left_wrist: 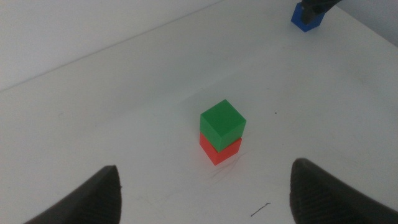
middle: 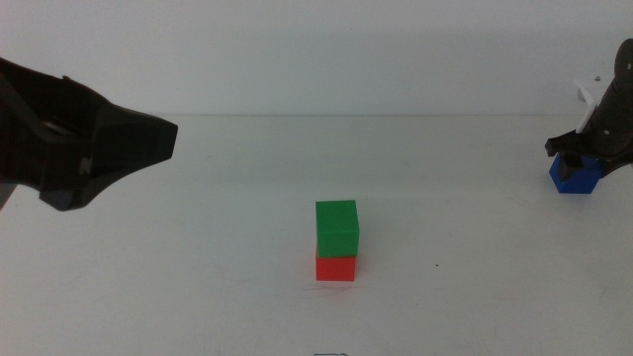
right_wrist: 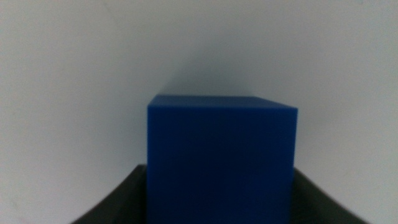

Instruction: Stack red cubes first, then green, then blue cubes in a specific spot.

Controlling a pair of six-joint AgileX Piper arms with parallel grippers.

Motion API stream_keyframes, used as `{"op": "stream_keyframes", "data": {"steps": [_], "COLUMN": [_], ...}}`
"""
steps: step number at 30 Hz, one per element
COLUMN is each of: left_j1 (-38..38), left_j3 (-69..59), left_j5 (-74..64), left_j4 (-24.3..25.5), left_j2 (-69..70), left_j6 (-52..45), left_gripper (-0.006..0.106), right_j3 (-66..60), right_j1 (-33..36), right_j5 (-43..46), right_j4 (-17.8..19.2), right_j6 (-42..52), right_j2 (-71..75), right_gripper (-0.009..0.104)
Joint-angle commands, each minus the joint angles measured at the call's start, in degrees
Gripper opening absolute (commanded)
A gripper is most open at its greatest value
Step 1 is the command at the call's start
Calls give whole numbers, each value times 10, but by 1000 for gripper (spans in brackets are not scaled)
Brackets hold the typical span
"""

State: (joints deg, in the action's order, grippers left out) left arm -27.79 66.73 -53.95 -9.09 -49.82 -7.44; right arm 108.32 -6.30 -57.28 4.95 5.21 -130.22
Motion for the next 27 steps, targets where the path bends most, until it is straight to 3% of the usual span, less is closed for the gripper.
{"op": "stream_keyframes", "data": {"steps": [1,2,7,15,18,23,27], "left_j1": [-1,-1,-1,-1,-1,-1,-1], "left_j3": [17,17,17,17,17,17,17], "left_j5": [40,40,40,40,40,40,40], "left_j4": [-9,-9,-9,-9,-9,-9,-9], "left_j2": [4,4,4,0,-2,-2,-2], "left_j6": [3,3,3,3,3,3,3], "left_gripper": [91,91,91,91,91,91,91], "right_j3": [20,20,-15,-289,-316,-316,-315], "right_j1": [-6,-6,4,76,130,267,368], "right_j5": [14,15,8,104,73,3,-43], "right_j4": [12,12,12,23,43,114,135], "right_j6": [2,-3,-34,-142,-198,-343,-431], "right_j2": [42,48,118,347,409,463,462], "right_gripper": [10,-2,-1,-1,-1,-1,-1]}}
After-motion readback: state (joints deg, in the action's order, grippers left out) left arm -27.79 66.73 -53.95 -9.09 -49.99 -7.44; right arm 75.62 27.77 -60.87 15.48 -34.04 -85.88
